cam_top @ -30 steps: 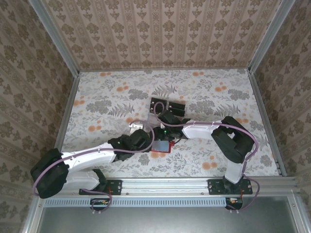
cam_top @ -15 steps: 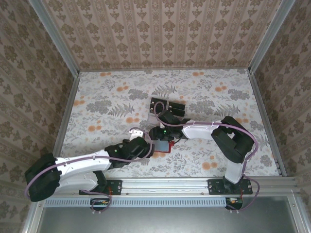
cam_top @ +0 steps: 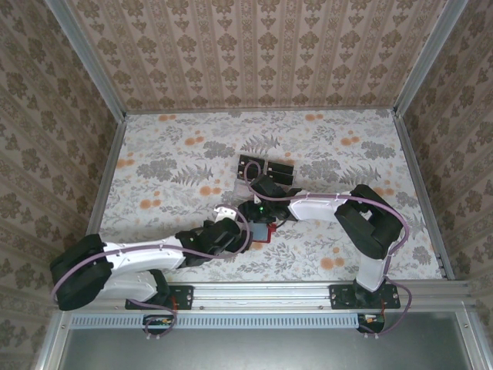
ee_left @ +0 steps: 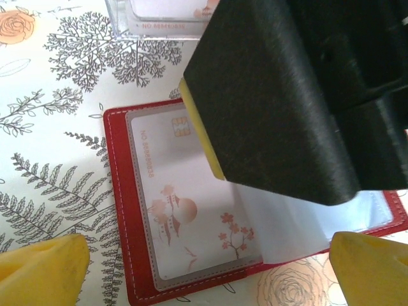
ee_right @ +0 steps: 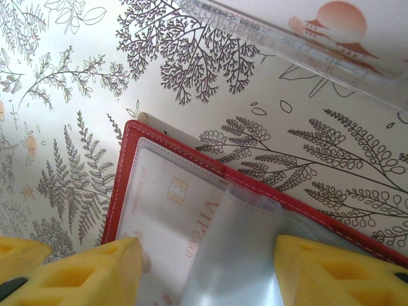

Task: Put the credit cards into the card holder
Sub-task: Insert the credit card into the card slot.

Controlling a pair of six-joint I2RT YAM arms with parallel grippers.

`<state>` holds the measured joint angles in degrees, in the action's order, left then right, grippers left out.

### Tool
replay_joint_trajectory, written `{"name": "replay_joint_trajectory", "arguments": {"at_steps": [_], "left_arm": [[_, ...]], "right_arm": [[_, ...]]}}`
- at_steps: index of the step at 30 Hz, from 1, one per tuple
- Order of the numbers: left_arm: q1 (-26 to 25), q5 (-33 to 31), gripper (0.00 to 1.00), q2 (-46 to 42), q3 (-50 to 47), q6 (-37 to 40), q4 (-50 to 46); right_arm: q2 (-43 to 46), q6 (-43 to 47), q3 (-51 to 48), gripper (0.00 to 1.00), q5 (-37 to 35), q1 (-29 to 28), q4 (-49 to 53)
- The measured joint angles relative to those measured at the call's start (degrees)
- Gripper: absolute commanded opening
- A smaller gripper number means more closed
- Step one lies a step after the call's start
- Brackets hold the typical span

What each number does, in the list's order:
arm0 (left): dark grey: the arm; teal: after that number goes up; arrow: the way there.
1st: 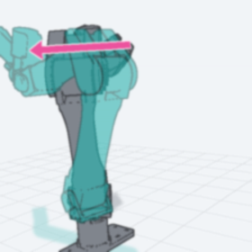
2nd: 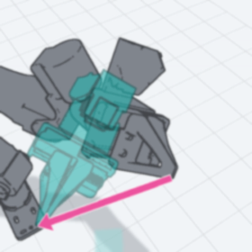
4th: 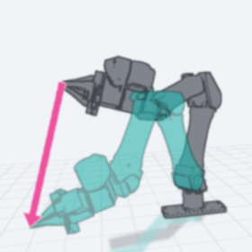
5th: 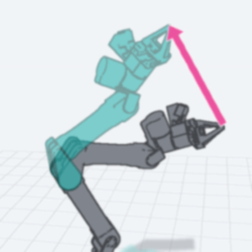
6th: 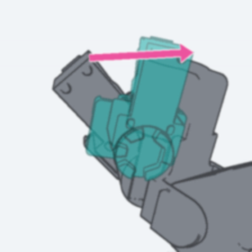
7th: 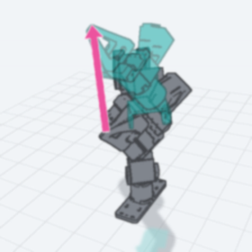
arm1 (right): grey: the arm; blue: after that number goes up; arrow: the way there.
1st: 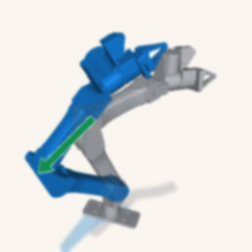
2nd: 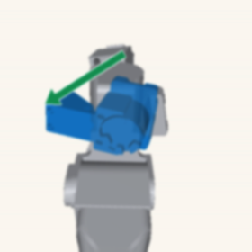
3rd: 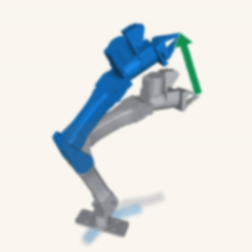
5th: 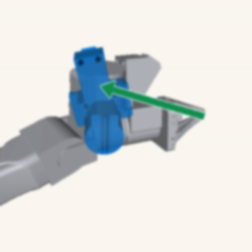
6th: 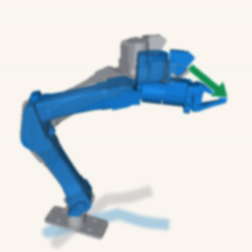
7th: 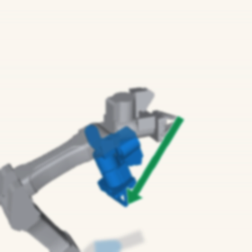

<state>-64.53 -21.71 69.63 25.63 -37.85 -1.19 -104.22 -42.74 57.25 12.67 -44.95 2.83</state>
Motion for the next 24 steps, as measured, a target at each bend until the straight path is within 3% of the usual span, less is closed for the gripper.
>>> {"name": "replay_joint_trajectory", "arguments": {"at_steps": [24], "left_arm": [[0.0,-5.9,1.00,8.8,3.2,-2.1,-2.3]], "right_arm": [[1.6,-0.9,0.2,0.61,-0.2,0.1,1.8]]}}
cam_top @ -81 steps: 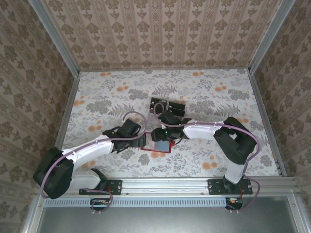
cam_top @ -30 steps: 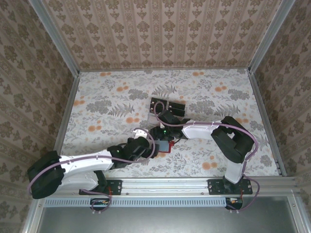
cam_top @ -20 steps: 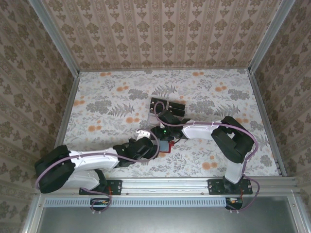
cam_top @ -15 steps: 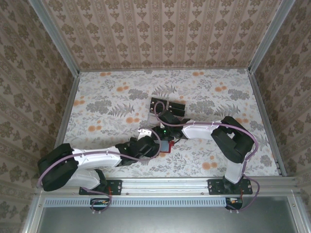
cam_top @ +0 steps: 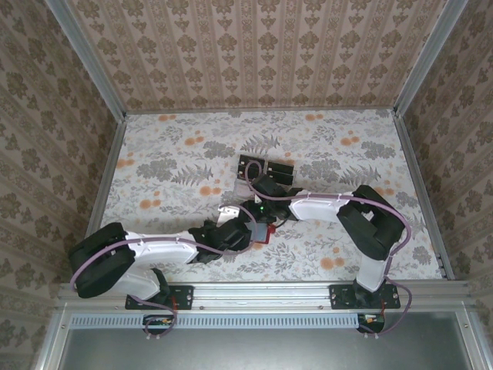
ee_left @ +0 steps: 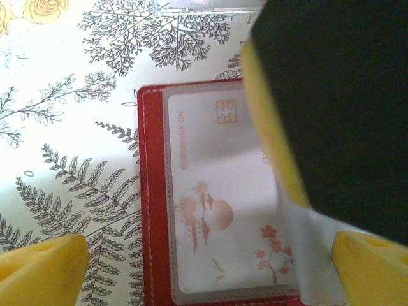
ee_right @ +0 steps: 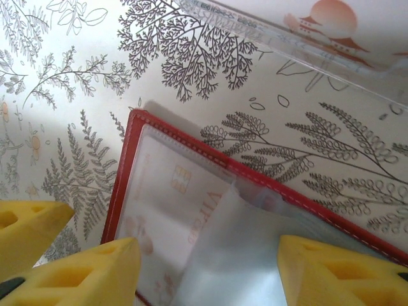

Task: Put the credit cards into the card holder
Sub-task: Insert the credit card into the card slot, then rotate the card holder at the center of the table.

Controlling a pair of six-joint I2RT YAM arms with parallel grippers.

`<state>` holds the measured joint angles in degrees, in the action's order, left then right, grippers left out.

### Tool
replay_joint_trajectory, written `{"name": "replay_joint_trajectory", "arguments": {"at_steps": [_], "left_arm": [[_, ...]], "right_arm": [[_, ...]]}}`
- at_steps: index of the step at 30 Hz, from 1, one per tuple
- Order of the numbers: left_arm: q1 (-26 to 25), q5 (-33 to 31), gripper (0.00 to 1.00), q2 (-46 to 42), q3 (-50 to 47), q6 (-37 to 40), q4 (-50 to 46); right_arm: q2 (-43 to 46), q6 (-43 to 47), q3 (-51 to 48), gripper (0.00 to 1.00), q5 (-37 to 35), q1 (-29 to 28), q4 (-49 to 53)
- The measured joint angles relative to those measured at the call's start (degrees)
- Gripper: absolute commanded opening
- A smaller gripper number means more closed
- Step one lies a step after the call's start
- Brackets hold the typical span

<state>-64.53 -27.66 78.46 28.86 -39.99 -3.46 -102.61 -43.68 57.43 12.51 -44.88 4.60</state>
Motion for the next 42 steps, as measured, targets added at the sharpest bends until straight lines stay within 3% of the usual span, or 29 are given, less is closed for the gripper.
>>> {"name": "replay_joint_trajectory", "arguments": {"at_steps": [11,28,42], "left_arm": [[0.0,-0.9,1.00,0.0,-1.7,-1.7,0.0],[0.0,-1.0,1.00,-5.6,-2.3,-2.0,-1.9],[0.0,-2.2,1.00,-15.5,-3.2,-1.9,-8.1]], "right_arm": [[13.0,-5.7,-5.8,0.61,-4.1,-0.4,-0.1],[12.6,-13.2,-9.2,0.60,-7.5,-8.0,-3.5],[11.3,-13.5,-14.5,0.60,-10.7,-5.3,-4.3]]}}
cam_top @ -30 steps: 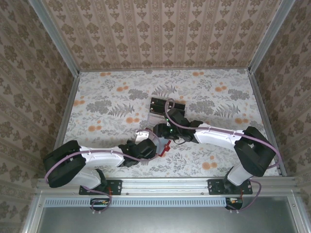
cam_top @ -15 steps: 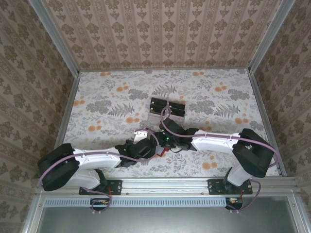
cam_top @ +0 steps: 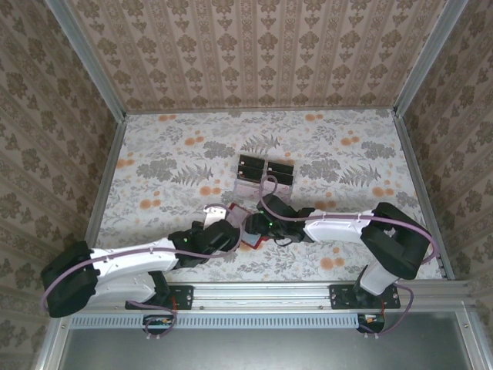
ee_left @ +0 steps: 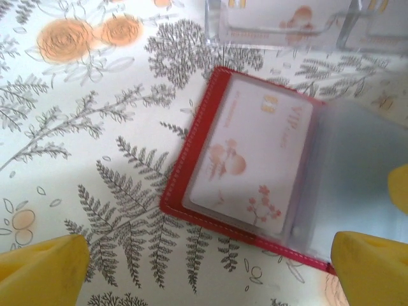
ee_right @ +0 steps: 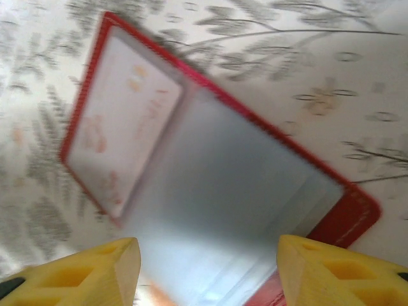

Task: Put the credit cards into the card holder
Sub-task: Rotate the card holder at the center of the table.

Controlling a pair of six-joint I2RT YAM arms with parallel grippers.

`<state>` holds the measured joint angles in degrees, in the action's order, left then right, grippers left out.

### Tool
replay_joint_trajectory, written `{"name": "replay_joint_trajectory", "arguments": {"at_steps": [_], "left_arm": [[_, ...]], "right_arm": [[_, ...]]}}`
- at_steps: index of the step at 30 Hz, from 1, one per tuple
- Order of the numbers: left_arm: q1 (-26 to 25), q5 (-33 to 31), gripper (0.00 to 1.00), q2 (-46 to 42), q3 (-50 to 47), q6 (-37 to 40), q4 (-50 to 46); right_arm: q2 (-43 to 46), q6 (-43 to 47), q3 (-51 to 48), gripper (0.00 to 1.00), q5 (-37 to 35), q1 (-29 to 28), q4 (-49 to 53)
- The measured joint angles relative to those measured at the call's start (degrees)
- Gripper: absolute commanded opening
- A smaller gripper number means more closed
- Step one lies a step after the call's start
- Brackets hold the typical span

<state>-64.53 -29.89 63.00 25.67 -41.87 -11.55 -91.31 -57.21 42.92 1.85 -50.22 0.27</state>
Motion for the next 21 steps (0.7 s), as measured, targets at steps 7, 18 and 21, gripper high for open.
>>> {"name": "replay_joint_trajectory", "arguments": {"at_steps": [7,18,21], "left_arm": [[0.0,-0.4,1.00,-0.9,0.0,0.0,0.0],[0.0,-0.4,1.00,-0.9,0.0,0.0,0.4],[0.0,-0.4,1.00,-0.5,0.0,0.0,1.2]], "right_arm": [[0.0,4.6,0.1,0.60,0.0,4.7,2.4],[0.0,13.5,3.5,0.60,0.0,12.0,9.6],[1.0,14.0,4.4,0.60,0.2,12.1,10.8]]}}
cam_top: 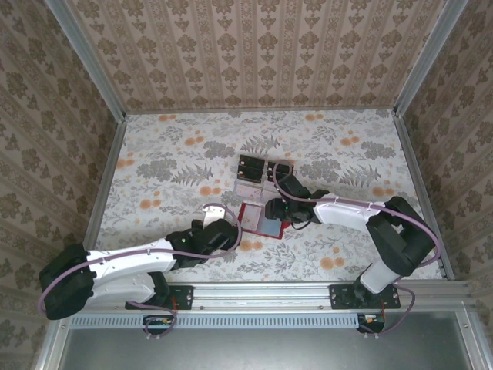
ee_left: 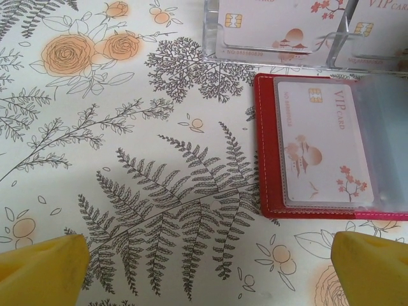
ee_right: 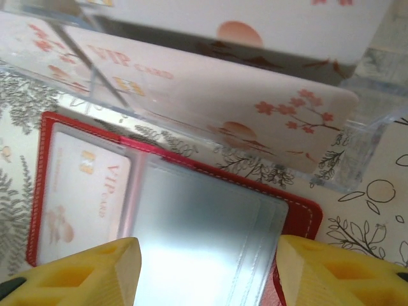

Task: Put the credit cards into the card holder
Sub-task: Rotate the card holder at the center of the table, then flip over the card slot on the card holder.

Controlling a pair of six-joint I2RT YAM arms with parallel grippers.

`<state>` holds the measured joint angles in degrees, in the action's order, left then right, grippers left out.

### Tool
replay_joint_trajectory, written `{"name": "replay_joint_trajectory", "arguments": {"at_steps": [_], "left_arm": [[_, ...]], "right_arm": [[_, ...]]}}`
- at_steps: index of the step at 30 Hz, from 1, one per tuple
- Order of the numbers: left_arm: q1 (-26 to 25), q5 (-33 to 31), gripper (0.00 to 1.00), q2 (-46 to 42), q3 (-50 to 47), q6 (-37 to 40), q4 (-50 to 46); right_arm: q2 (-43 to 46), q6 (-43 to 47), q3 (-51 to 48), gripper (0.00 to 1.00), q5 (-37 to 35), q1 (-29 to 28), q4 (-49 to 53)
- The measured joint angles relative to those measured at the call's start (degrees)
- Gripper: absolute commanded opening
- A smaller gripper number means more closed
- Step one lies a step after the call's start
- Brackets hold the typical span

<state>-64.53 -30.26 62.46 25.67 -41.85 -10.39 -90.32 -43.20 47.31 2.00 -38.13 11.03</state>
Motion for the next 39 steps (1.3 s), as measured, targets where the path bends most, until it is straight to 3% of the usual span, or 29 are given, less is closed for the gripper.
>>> {"name": "replay_joint_trajectory", "arguments": {"at_steps": [11,39], "left_arm": [[0.0,0.4,1.00,4.5,0.2,0.0,2.1],[0.2,3.7,1.00,9.1,2.8,4.2,7.9]], "right_arm": [[1.7,-0.7,2.9,0.59,0.1,-0.9,1.0],[-12.8,-2.0,11.3,0.59,4.9,-4.4,-2.1]]}}
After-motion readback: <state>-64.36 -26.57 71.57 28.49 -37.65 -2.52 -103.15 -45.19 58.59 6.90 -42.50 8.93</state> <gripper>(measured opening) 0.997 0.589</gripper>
